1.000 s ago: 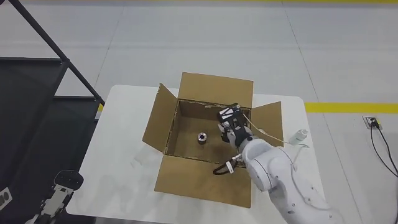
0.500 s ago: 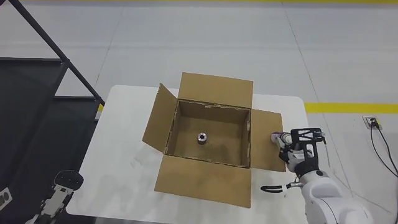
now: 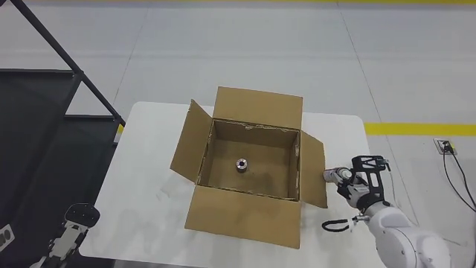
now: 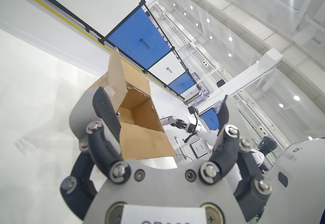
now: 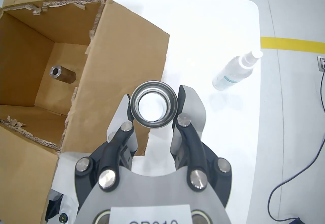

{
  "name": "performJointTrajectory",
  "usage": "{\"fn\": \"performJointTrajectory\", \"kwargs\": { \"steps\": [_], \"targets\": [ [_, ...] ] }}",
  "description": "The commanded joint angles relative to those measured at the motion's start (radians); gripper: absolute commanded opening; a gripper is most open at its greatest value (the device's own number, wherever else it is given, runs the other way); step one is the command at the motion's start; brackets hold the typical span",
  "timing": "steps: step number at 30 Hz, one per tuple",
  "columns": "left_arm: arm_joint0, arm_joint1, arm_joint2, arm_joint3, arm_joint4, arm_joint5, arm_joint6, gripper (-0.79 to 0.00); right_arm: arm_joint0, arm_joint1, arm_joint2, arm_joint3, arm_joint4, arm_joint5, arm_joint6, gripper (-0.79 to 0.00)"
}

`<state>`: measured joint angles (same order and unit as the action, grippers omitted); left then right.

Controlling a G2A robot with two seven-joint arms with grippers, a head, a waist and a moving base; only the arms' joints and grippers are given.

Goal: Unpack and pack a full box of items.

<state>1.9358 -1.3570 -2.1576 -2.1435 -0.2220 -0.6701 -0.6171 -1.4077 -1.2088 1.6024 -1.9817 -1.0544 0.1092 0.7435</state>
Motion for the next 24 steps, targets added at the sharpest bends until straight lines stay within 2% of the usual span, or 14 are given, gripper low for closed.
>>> {"fn": "performJointTrajectory", "kwargs": {
  "steps": [1, 5, 10, 16, 21, 22, 23, 24],
  "targets": [
    [0.000, 0.000, 0.000, 0.000, 0.000, 0.000, 0.000, 0.000, -0.004, 0.001, 0.027, 0.015, 0.017, 0.015, -0.003, -0.785],
    [0.000, 0.000, 0.000, 0.000, 0.000, 0.000, 0.000, 0.000, -0.003, 0.003, 0.076, 0.069, 0.045, 0.030, -0.008, -0.785],
    [0.000, 0.000, 0.000, 0.000, 0.000, 0.000, 0.000, 0.000, 0.009, 0.008, 0.105, 0.155, 0.046, 0.001, -0.037, -0.785],
    [0.000, 0.000, 0.000, 0.000, 0.000, 0.000, 0.000, 0.000, 0.046, 0.014, 0.076, 0.249, -0.015, -0.071, -0.062, -0.785],
    [0.000, 0.000, 0.000, 0.000, 0.000, 0.000, 0.000, 0.000, 0.086, 0.015, 0.056, 0.316, -0.035, -0.074, -0.046, -0.785],
    [0.000, 0.000, 0.000, 0.000, 0.000, 0.000, 0.000, 0.000, 0.092, 0.016, 0.052, 0.323, -0.038, -0.073, -0.042, -0.733],
    [0.000, 0.000, 0.000, 0.000, 0.000, 0.000, 0.000, 0.000, 0.097, 0.016, 0.049, 0.329, -0.037, -0.073, -0.039, -0.576],
    [0.000, 0.000, 0.000, 0.000, 0.000, 0.000, 0.000, 0.000, 0.100, 0.016, 0.048, 0.334, -0.037, -0.074, -0.035, -0.493]
  ]
}}
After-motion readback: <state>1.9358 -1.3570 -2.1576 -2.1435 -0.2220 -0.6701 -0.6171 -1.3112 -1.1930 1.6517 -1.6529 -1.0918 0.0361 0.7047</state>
